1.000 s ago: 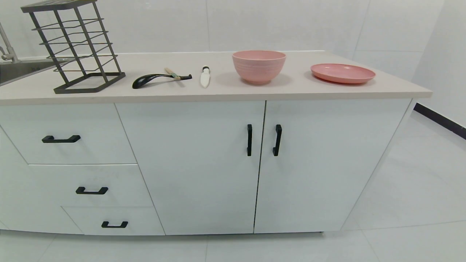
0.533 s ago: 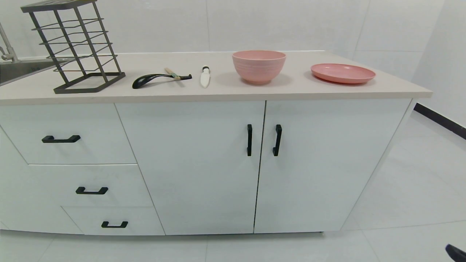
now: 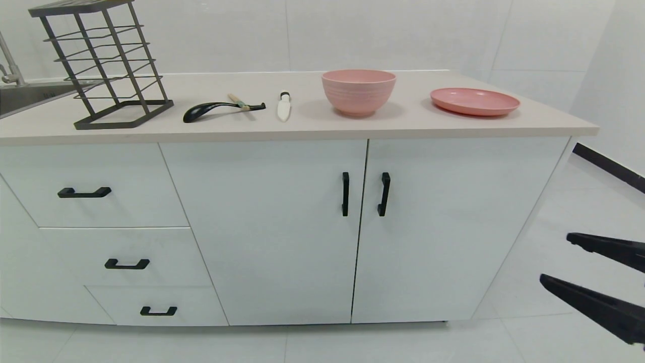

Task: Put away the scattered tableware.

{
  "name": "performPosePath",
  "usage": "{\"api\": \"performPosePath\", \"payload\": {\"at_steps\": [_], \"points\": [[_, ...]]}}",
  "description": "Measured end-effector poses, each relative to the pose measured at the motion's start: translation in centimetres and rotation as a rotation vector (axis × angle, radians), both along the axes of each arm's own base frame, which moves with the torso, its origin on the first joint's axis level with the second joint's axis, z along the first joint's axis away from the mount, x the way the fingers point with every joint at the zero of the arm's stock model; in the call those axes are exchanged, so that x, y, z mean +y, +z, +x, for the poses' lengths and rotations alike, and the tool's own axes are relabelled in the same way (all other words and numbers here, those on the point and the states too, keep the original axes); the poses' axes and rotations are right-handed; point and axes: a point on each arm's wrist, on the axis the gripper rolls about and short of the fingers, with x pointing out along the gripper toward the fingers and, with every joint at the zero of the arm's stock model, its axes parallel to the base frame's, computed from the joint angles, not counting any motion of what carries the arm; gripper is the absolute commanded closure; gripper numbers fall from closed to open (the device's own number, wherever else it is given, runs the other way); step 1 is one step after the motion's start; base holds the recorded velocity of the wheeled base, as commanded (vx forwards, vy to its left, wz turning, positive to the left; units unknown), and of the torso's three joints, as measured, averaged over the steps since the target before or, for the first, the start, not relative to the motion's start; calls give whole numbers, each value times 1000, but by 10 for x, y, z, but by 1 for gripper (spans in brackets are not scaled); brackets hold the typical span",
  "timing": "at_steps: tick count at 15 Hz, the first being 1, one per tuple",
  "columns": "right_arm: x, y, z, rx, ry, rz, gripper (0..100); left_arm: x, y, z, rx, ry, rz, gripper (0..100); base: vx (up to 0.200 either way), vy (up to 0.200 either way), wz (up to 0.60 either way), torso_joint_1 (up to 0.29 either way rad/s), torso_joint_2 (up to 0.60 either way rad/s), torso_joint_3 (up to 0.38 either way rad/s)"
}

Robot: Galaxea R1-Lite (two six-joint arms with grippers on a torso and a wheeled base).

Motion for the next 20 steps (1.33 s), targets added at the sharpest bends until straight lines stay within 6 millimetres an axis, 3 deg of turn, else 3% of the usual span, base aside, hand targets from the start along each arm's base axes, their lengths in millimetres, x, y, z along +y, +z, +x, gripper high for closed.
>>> {"api": "performPosePath", "payload": {"at_steps": [4,14,20], "points": [[17,5,35,4,60,-2,0,0,0,0,0,0,-1,0,0,0,0,0,0,0],[49,-5,86,51,137,-29,0,0,0,0,0,-1,-1,0,-20,20,0,0,0,0],[66,-28,118,26,165,-37,0,0,0,0,0,0,0,0,0,0,0,0,0,0]]}}
